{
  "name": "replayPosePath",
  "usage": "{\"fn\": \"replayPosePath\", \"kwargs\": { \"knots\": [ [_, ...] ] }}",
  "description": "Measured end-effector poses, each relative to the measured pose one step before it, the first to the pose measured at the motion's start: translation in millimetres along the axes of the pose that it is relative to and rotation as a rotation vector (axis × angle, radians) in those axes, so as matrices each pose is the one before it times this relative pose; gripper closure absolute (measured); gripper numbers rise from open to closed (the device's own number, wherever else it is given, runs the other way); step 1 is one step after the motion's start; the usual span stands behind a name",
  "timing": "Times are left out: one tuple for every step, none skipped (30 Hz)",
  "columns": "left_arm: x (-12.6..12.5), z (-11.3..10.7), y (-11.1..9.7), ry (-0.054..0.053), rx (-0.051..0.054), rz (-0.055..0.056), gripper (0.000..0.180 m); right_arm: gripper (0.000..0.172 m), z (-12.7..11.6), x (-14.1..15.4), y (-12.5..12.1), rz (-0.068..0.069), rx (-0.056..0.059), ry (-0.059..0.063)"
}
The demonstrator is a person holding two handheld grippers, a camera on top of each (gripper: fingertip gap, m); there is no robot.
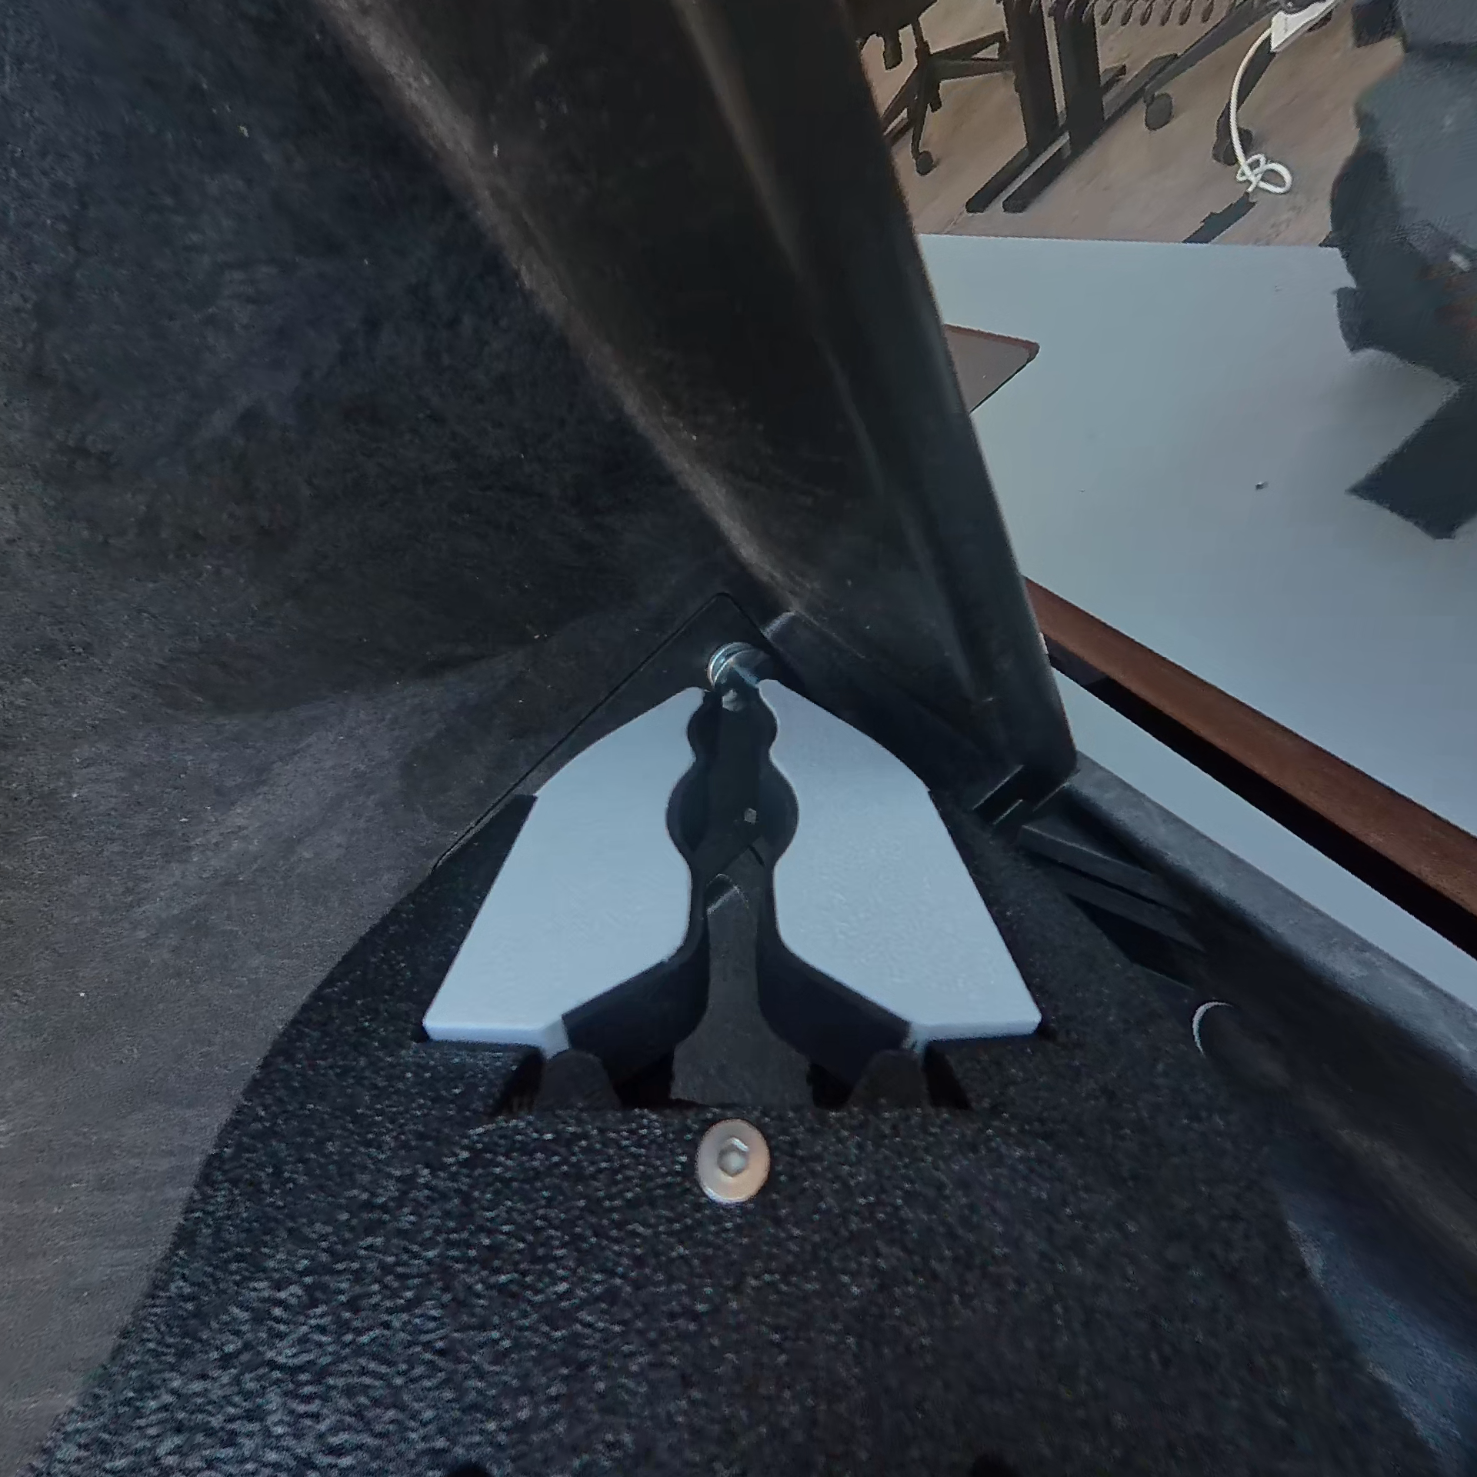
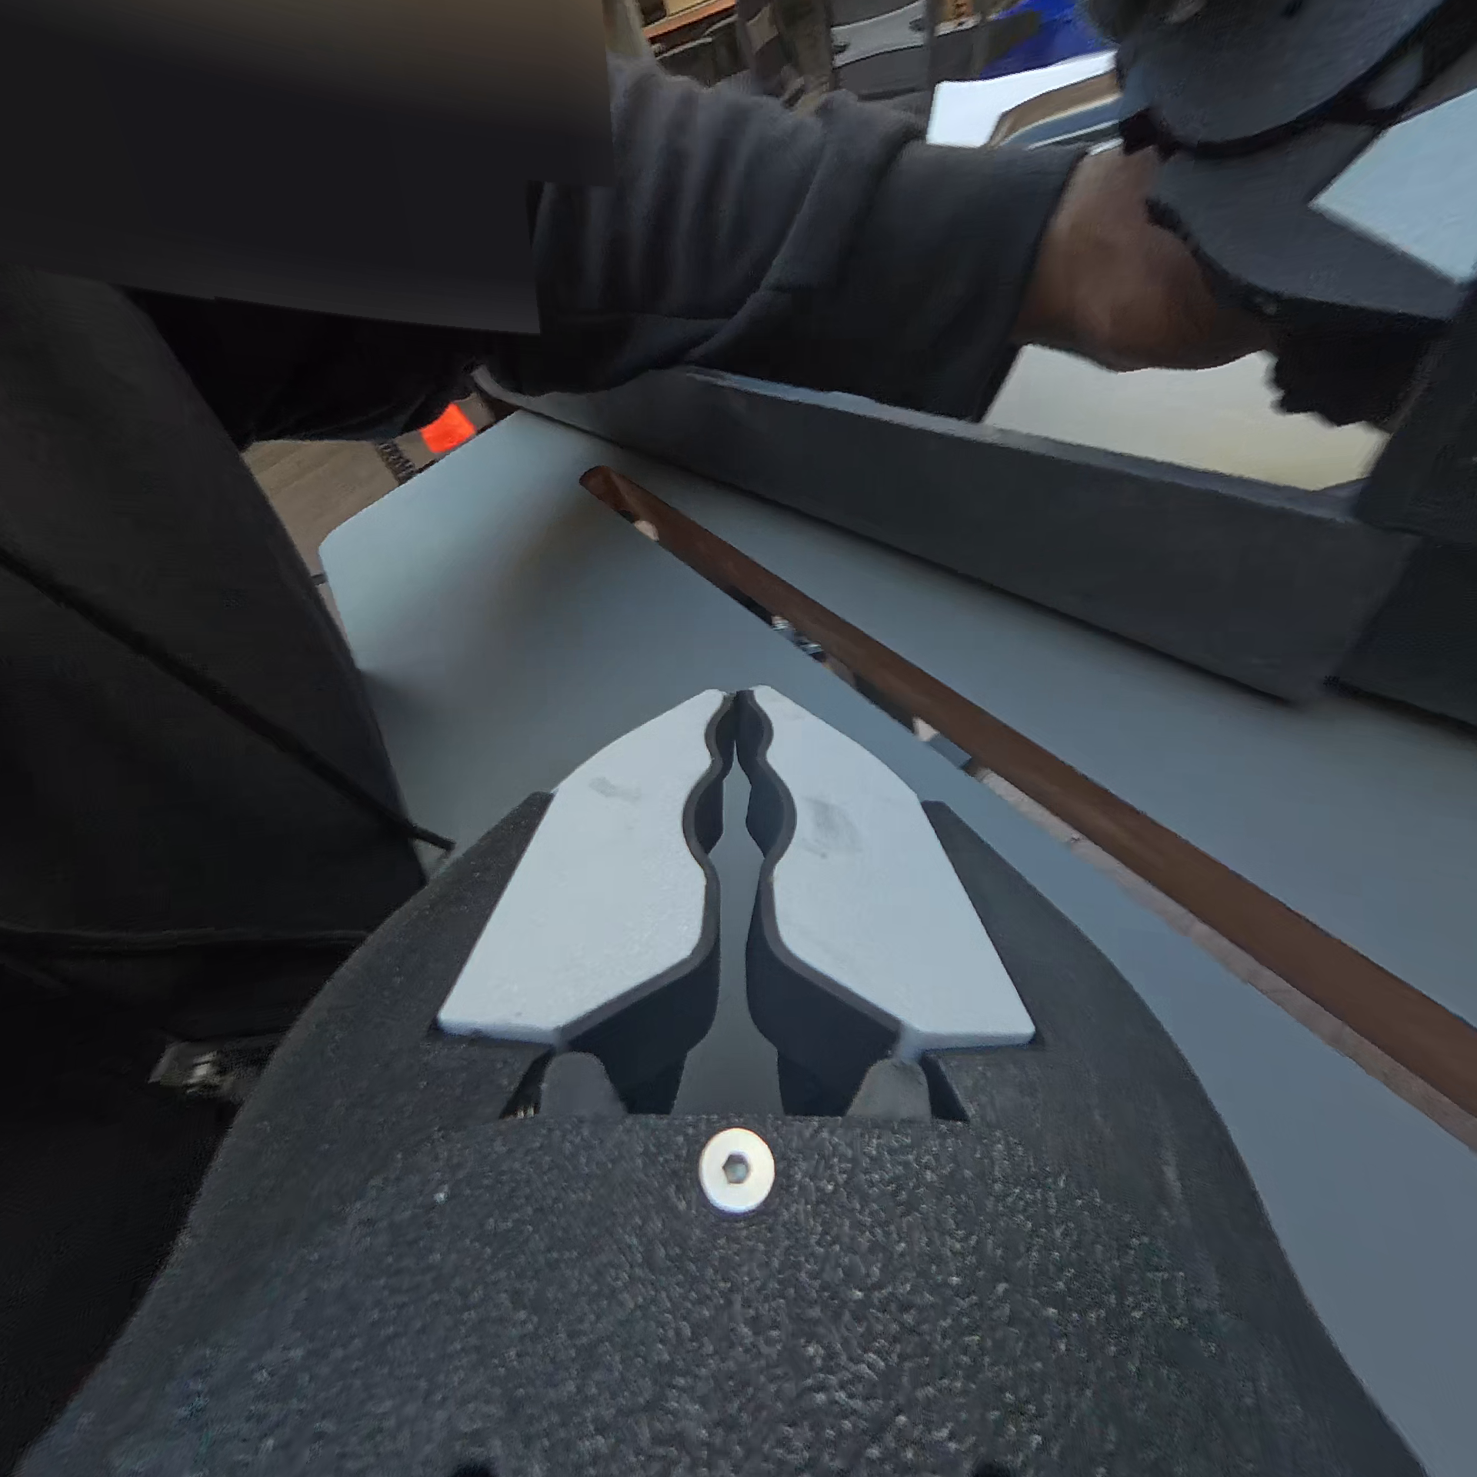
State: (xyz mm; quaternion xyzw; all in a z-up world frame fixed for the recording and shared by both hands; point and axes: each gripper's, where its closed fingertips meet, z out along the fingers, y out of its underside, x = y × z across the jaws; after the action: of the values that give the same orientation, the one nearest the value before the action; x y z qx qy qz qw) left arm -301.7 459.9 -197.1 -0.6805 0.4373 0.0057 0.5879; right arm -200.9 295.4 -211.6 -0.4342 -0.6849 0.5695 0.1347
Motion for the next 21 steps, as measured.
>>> {"fn": "replayPosePath", "kwargs": {
  "knots": [
    [-0.25, -0.40, 1.35, -0.0015, -0.0070, 0.0012, 0.175, 0.172, -5.76, 17.96, -2.07, -0.0314, 0.0019, 0.1094],
    [-1.83, 0.32, 5.24, -0.0156, -0.0301, 0.0032, 0.180, 0.172, -7.14, 24.15, -0.13, -0.0517, -0.0180, 0.1352],
    [2.60, 3.33, 4.94, 0.0073, -0.0310, 0.0088, 0.180, 0.172, -6.74, 26.98, 1.23, -0.0427, -0.0250, 0.1344],
    [5.20, 3.50, -1.38, 0.0160, 0.0068, 0.0062, 0.180, 0.168, -4.54, 23.62, 0.36, -0.0146, -0.0108, 0.0957],
    [-1.61, 2.51, 1.34, -0.0104, -0.0077, -0.0086, 0.180, 0.166, -2.61, 17.20, -1.45, 0.0196, 0.0061, 0.0418],
    [-0.28, 0.30, 0.07, 0.0038, 0.0000, -0.0094, 0.180, 0.165, -2.13, 13.24, -2.37, 0.0442, 0.0129, 0.0141],
    [-1.29, -0.91, -0.87, -0.0059, 0.0050, -0.0053, 0.180, 0.163, -1.62, 10.84, -2.65, 0.0468, 0.0129, 0.0038],
    [-0.67, -1.19, -1.10, -0.0020, 0.0067, -0.0004, 0.180, 0.160, -1.31, 8.37, -2.51, 0.0361, 0.0106, 0.0001],
    [0.06, -0.99, -1.05, 0.0019, 0.0074, -0.0028, 0.180, 0.157, -0.66, 5.88, -2.28, 0.0177, 0.0093, -0.0009],
    [0.16, -0.66, -0.63, -0.0004, 0.0102, -0.0078, 0.180, 0.156, -0.28, 4.15, -1.90, 0.0013, 0.0071, 0.0020],
    [1.21, -1.05, -0.49, 0.0065, 0.0146, -0.0061, 0.180, 0.155, 0.06, 1.53, -1.47, -0.0108, 0.0052, -0.0027],
    [2.29, -1.09, -0.82, 0.0129, 0.0150, -0.0032, 0.180, 0.155, 0.43, 0.13, -0.93, -0.0154, 0.0015, -0.0037],
    [1.49, -0.89, -0.78, 0.0062, 0.0128, -0.0021, 0.180, 0.155, 0.86, -0.66, 0.34, -0.0144, -0.0046, -0.0046],
    [0.94, -0.75, -1.08, 0.0035, 0.0118, -0.0003, 0.180, 0.155, 1.02, -0.90, 1.22, -0.0095, -0.0079, -0.0052],
    [-0.08, -0.51, -0.90, -0.0021, 0.0093, -0.0028, 0.180, 0.155, 0.82, -0.71, 1.69, -0.0040, -0.0070, -0.0044],
    [-1.19, -0.30, 0.13, -0.0100, 0.0022, -0.0044, 0.180, 0.155, 0.52, -0.56, 2.10, 0.0008, -0.0058, -0.0038],
    [-1.58, -0.55, 0.33, -0.0128, 0.0020, -0.0036, 0.178, 0.155, 0.28, -0.44, 2.39, 0.0047, -0.0061, -0.0051],
    [-3.07, -1.01, -1.25, -0.0249, 0.0122, -0.0015, 0.173, 0.155, 0.17, 0.12, 2.74, 0.0076, -0.0064, -0.0039],
    [-1.51, -0.96, -2.80, -0.0140, 0.0189, 0.0059, 0.172, 0.156, -0.09, 0.36, 2.82, 0.0088, -0.0052, -0.0025],
    [-0.50, -0.06, -2.33, -0.0067, 0.0102, 0.0088, 0.170, 0.156, -0.01, 0.15, 2.71, 0.0088, -0.0034, -0.0042],
    [0.15, 0.87, -0.91, -0.0032, -0.0007, 0.0088, 0.171, 0.156, 0.29, 0.15, 3.01, 0.0098, -0.0047, -0.0046]
  ]
}}
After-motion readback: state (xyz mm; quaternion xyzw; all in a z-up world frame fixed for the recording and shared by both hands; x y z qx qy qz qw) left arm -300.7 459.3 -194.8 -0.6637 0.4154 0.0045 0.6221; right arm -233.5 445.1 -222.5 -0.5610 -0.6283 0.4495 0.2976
